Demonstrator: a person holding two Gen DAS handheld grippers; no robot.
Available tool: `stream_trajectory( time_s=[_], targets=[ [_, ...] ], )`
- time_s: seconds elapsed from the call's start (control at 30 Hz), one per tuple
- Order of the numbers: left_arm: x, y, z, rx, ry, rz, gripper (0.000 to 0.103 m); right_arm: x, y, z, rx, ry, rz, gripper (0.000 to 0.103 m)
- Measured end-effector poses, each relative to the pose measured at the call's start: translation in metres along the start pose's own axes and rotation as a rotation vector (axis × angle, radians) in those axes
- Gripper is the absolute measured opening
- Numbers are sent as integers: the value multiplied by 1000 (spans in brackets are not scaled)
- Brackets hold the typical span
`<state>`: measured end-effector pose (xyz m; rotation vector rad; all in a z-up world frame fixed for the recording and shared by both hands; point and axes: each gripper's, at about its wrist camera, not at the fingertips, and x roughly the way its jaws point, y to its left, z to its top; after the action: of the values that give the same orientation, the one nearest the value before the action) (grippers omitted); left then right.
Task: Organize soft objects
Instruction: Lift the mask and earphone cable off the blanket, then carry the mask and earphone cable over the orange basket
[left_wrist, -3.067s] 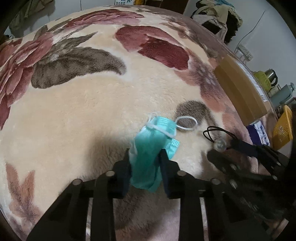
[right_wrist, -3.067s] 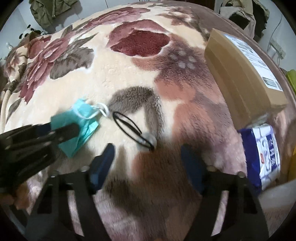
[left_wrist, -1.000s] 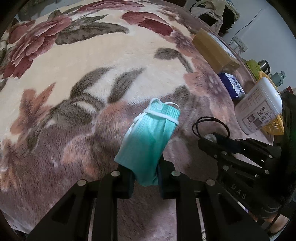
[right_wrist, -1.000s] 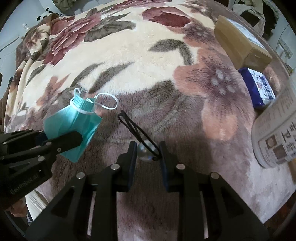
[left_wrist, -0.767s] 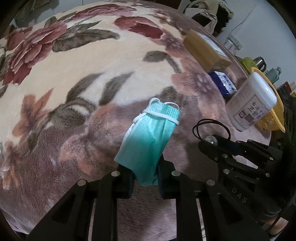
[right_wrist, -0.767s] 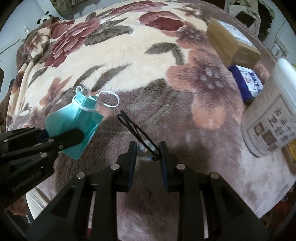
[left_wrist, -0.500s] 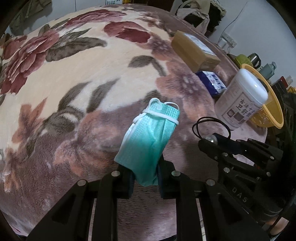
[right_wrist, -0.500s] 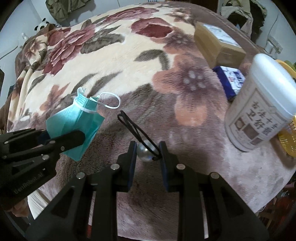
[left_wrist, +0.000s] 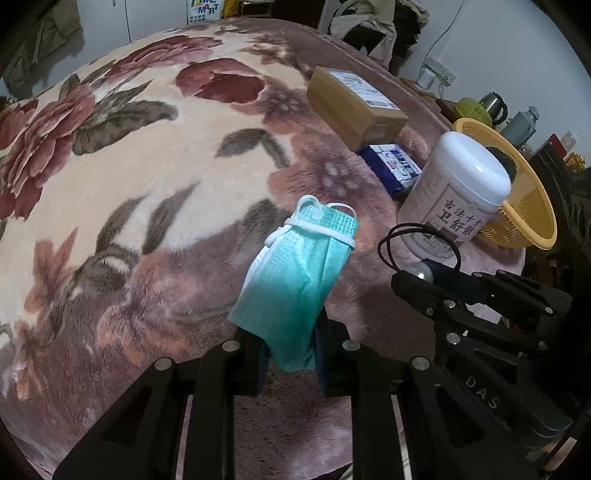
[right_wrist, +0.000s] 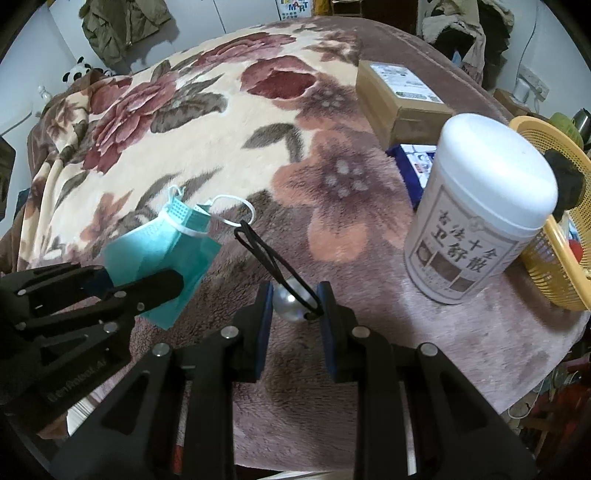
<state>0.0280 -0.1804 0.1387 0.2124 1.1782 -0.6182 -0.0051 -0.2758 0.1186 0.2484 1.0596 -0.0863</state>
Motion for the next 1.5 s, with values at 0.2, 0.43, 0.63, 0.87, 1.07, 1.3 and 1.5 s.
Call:
stream_trajectory(
  time_s=[0.2, 0.43, 0.63, 0.87, 1.07, 1.3, 1.5],
  targets=[
    [-2, -14, 9, 23, -8, 5, 19, -10, -8, 3, 7, -17, 2, 25],
    [-7, -31, 22, 51, -22, 0, 19, -23, -20, 10, 14, -43, 4, 25],
    [-20, -50, 38, 81, -56, -14, 19, -43, -34, 21, 27, -85, 2, 25],
    [-36, -74, 59, 104, -94, -43, 19, -62, -49, 34, 42, -125, -6, 25],
    [-42, -100, 77, 135, -114, -57, 19, -75, -72, 42, 71, -150, -23, 25],
    [-40, -132, 95, 171, -122, -82, 19, -83, -101, 47, 106, -162, -48, 25],
    [-34, -161, 107, 211, -120, -102, 19, -87, -130, 45, 144, -163, -72, 25]
  ],
)
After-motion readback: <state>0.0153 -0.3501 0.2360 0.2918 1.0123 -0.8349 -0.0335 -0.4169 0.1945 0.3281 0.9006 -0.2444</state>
